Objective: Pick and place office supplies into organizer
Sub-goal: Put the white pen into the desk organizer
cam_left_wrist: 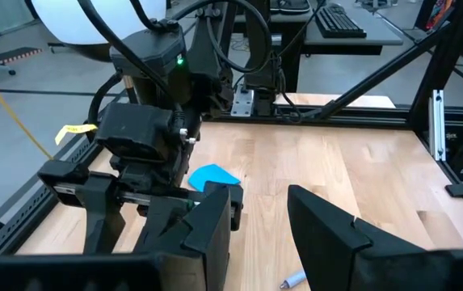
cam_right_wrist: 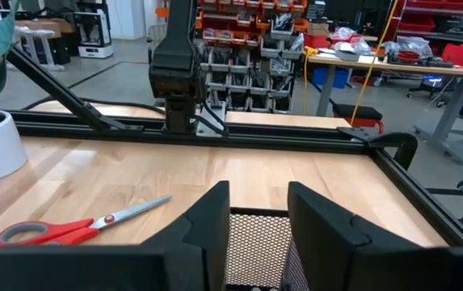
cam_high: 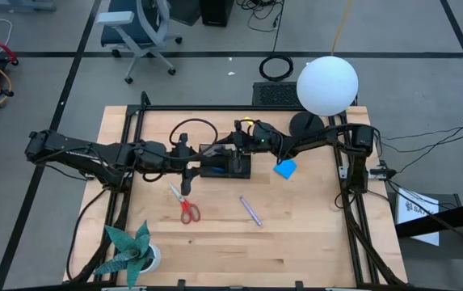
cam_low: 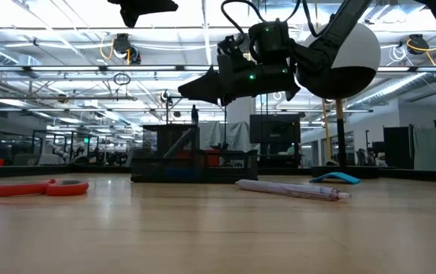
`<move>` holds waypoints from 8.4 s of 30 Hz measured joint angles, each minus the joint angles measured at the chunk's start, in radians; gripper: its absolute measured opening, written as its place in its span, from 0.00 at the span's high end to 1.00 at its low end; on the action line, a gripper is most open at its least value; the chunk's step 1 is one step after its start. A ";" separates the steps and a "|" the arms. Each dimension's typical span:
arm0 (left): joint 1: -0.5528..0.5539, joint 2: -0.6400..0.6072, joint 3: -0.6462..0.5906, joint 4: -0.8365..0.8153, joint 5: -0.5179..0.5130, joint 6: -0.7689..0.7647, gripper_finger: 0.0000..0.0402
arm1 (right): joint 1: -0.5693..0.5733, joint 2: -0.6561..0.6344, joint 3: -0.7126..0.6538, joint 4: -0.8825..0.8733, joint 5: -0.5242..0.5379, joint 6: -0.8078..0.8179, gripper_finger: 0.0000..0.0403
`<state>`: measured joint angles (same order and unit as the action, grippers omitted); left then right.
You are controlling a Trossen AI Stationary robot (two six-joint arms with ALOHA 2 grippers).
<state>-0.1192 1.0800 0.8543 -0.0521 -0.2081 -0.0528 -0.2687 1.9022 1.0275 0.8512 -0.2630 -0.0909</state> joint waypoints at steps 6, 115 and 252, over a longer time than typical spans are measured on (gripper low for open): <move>0.000 0.000 0.000 -0.005 0.000 0.000 0.67 | 0.003 -0.012 0.000 0.002 0.000 0.000 0.73; -0.049 0.027 -0.001 -0.069 0.024 0.228 0.67 | 0.493 -0.487 -0.001 -0.892 0.554 0.125 0.78; 0.151 -0.035 0.000 0.415 -0.576 -0.344 0.67 | 0.532 0.172 0.469 -1.644 0.268 0.796 0.96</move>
<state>0.0313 1.0451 0.8547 0.3631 -0.7837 -0.3964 0.2630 2.0739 1.4963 -0.7929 0.0048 0.7047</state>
